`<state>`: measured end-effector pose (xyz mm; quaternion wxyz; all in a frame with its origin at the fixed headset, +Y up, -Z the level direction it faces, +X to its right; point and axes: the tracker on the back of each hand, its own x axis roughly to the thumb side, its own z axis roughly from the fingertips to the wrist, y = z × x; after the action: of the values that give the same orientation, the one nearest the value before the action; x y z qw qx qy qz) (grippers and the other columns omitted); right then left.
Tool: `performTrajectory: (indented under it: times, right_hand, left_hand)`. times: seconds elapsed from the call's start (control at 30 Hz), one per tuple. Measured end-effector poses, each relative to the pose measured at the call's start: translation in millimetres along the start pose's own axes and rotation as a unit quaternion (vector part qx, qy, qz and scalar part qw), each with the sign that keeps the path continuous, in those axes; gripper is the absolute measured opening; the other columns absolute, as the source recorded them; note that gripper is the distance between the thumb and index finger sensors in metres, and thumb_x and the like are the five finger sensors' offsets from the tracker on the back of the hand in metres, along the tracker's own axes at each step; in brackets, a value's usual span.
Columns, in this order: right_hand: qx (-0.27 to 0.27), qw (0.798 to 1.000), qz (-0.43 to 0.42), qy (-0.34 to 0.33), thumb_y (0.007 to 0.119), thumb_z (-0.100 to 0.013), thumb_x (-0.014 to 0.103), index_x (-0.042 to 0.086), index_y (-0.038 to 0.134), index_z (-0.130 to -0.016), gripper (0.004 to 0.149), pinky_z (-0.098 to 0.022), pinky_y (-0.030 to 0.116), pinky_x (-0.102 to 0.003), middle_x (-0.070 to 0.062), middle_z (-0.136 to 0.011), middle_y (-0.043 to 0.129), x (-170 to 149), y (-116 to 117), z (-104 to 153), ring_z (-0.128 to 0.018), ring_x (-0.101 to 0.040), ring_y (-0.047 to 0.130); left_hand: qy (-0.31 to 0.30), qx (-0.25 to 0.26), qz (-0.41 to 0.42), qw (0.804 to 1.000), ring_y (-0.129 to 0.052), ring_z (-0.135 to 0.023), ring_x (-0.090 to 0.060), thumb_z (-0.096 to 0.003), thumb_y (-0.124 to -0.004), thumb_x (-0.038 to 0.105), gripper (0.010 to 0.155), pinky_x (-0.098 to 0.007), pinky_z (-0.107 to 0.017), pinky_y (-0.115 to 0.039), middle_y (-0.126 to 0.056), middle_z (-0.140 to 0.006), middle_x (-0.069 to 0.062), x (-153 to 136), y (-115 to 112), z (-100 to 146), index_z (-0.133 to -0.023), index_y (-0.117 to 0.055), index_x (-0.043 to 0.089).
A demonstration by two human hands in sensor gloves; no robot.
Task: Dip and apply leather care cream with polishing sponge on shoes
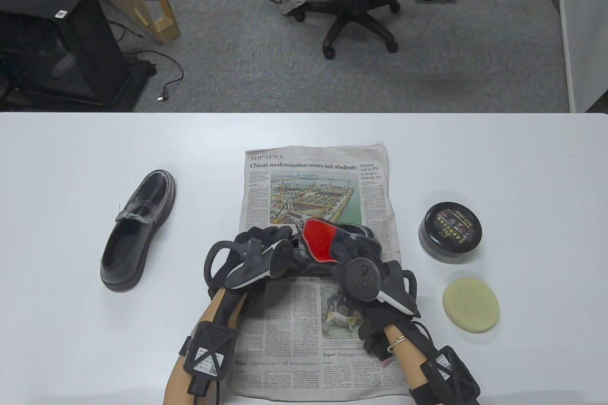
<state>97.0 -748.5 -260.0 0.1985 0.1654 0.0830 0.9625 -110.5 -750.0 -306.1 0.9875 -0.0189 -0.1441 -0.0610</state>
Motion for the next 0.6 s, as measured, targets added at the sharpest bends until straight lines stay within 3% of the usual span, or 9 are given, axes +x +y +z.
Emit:
performTrajectory:
  times: [0.1,0.17,0.37,0.6]
  right_hand:
    - [0.003,0.995,-0.091,-0.028,0.036,-0.066,0.041,0.015,0.036,-0.118,0.057,-0.075,0.039,-0.062,-0.016,-0.12,0.034,17.6,-2.9,-15.9,-0.11,-0.045,0.032]
    - [0.004,0.994,-0.108,-0.032,0.036,-0.066,0.042,0.016,0.037,-0.118,0.057,-0.073,0.035,-0.065,-0.014,-0.121,0.035,26.1,-5.7,-31.2,-0.111,-0.043,0.03]
    - [-0.003,0.998,-0.035,0.046,0.035,-0.066,0.044,0.019,0.036,-0.118,0.058,-0.072,0.027,-0.063,-0.012,-0.123,0.035,21.1,-2.6,-71.6,-0.111,-0.043,0.027]
    - [-0.005,0.991,0.029,0.131,0.037,-0.066,0.042,0.016,0.036,-0.118,0.058,-0.071,0.027,-0.063,-0.014,-0.122,0.035,-21.7,-13.7,-62.3,-0.11,-0.043,0.027]
  left_hand:
    - [-0.003,-0.001,0.001,1.0,-0.08,-0.097,-0.019,-0.0315,-0.073,0.068,0.086,-0.046,-0.074,-0.072,-0.078,-0.111,0.007,-0.3,-0.1,-0.5,-0.11,-0.058,0.036]
    - [-0.005,0.0,0.003,1.0,-0.08,-0.098,-0.019,-0.0316,-0.073,0.068,0.086,-0.047,-0.074,-0.071,-0.077,-0.111,0.007,-0.3,-0.5,-0.6,-0.11,-0.057,0.036]
    - [-0.001,0.005,0.002,1.0,-0.081,-0.096,-0.02,-0.0318,-0.072,0.07,0.088,-0.046,-0.072,-0.073,-0.078,-0.111,0.005,-0.4,-1.0,0.4,-0.112,-0.057,0.035]
    - [0.008,0.007,-0.003,1.0,-0.083,-0.093,-0.02,-0.032,-0.071,0.071,0.089,-0.045,-0.069,-0.074,-0.081,-0.108,0.004,0.1,-0.9,1.0,-0.112,-0.057,0.033]
